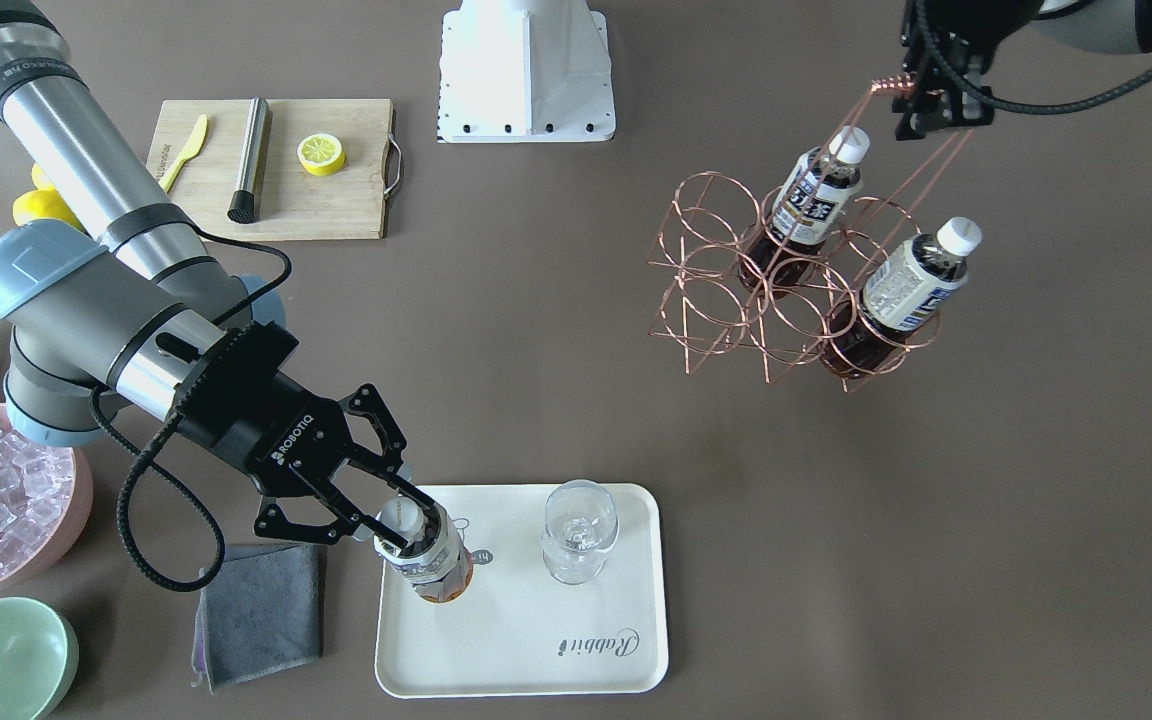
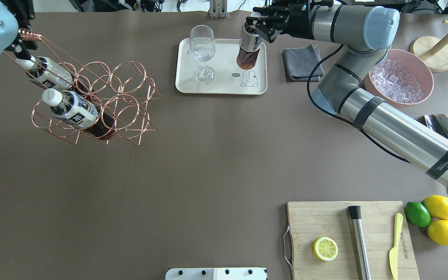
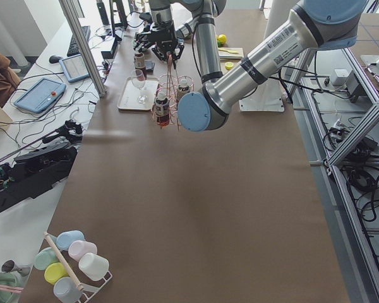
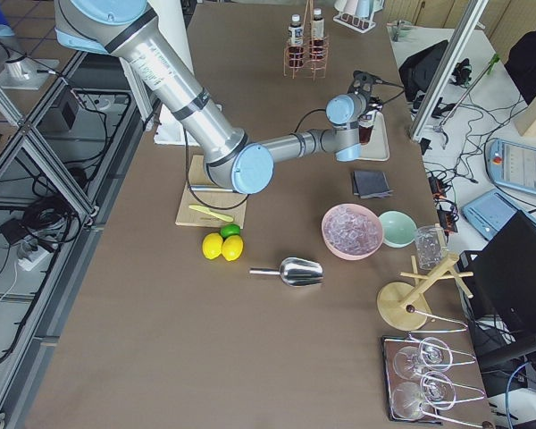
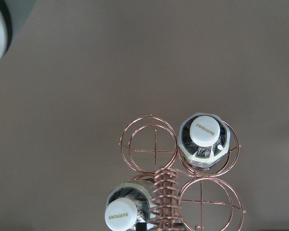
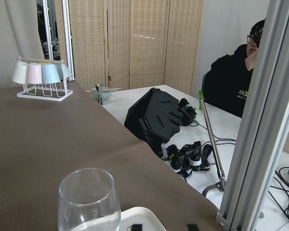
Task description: Take tea from basket to plate
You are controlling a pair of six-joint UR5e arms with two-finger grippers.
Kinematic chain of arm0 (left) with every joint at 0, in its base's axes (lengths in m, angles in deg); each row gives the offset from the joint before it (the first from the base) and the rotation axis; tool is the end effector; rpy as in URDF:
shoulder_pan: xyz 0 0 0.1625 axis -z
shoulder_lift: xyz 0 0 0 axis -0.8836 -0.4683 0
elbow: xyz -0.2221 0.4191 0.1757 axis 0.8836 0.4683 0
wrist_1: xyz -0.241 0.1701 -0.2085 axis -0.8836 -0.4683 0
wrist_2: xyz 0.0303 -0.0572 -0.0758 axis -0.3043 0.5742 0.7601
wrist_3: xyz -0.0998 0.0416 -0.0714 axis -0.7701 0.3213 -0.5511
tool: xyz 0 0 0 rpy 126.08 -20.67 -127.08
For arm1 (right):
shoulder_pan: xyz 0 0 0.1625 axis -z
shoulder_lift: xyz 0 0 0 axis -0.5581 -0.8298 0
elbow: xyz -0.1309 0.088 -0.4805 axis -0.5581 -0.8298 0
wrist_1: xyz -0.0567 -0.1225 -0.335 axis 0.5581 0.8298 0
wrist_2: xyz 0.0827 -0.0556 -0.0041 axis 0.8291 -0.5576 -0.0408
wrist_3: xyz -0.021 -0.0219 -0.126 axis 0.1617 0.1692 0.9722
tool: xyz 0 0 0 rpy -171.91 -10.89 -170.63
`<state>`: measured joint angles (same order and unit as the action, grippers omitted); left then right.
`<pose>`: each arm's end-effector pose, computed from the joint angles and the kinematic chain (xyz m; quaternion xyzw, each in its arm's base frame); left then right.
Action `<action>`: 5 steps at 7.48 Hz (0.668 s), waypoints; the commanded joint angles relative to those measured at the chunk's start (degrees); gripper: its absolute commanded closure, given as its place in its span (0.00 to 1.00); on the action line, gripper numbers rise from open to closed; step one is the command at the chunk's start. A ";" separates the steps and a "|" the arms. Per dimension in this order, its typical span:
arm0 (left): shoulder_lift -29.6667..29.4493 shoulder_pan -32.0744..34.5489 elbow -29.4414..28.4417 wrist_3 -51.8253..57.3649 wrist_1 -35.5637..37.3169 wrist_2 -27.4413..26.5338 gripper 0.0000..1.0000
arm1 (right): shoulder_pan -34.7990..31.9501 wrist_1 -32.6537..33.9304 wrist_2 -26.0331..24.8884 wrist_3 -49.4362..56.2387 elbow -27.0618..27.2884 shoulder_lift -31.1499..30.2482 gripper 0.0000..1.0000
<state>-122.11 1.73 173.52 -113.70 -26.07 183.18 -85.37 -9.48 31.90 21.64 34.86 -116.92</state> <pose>0.2094 -0.5583 0.2279 -0.2497 0.1918 -0.6308 0.7092 -0.4133 -0.6662 0.3251 0.6162 -0.4936 -0.2002 0.5802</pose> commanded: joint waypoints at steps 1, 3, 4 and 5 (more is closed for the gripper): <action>13.71 11.82 -0.53 17.78 -6.88 0.14 1.00 | 2.67 -2.04 -3.26 -1.62 -1.48 0.18 1.00; 19.02 19.57 -3.06 34.30 -7.52 -0.03 1.00 | 3.72 -2.04 -4.49 -1.53 -1.48 0.01 1.00; 19.22 22.13 -7.96 38.48 -10.49 -0.12 1.00 | 4.16 -2.04 -4.76 -1.27 -1.39 0.01 1.00; 19.39 23.20 -12.53 38.43 -15.13 -0.55 1.00 | 4.43 -2.04 -4.85 -0.92 -1.39 -0.17 1.00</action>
<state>-103.69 21.72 168.07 -79.46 -35.23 183.10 -81.57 -11.52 27.42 20.25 33.42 -116.89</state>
